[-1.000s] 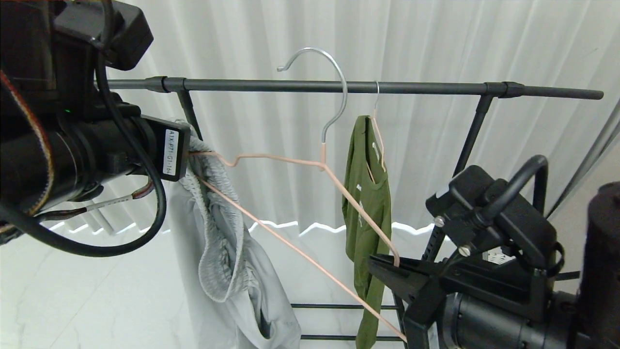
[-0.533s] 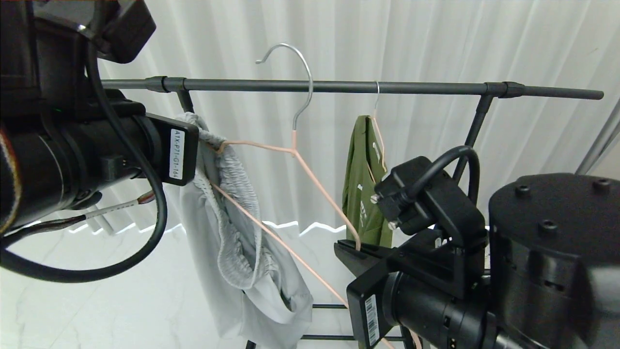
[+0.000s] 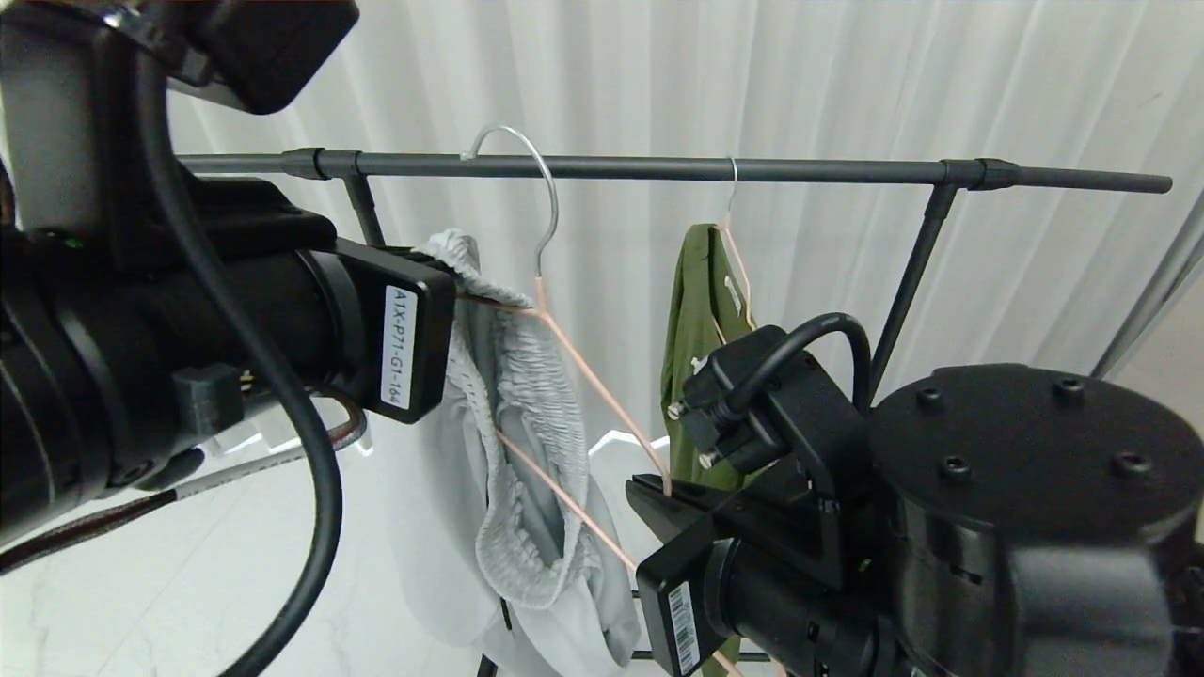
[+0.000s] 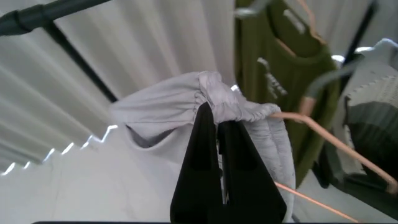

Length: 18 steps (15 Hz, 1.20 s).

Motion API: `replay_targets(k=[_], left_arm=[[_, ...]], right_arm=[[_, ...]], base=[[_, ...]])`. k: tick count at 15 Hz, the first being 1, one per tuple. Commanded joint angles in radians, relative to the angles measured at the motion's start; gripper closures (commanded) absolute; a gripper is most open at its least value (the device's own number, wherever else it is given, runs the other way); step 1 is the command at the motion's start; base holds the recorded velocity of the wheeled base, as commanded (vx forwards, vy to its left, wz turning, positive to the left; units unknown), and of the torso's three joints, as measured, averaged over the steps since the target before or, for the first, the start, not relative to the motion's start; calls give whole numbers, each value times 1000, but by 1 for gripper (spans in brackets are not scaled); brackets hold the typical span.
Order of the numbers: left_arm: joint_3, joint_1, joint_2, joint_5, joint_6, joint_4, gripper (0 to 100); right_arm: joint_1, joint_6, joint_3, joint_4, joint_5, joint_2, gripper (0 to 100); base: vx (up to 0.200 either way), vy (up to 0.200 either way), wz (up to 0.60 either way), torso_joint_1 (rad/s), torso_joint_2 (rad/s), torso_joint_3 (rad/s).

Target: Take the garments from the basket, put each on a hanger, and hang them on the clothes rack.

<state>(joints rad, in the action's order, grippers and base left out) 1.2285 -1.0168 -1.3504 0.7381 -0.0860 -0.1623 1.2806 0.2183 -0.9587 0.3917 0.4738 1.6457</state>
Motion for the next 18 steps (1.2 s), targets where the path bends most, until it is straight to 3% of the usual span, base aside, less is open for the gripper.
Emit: replay_targets(k=[1,5,10,18], left_arm=[[-1,-51,-1,0,-1,0,100],[-12,-65,-1,1,-23,0,100],[-15,-124,-3,3,-28,0,100],[-43,-131,-7,4,-31,0,100]], right_arm=[[0,-8,5,4,0,-6,100],[-1,-46,31,12,3,-61,100],[-3,-123,140,205,3,-104,100],[-1,-214,163,325,3,-104,100]], base=[[0,0,0,0,0,0],[0,0,0,0,0,0],[0,0,0,0,0,0],[0,0,0,0,0,0]])
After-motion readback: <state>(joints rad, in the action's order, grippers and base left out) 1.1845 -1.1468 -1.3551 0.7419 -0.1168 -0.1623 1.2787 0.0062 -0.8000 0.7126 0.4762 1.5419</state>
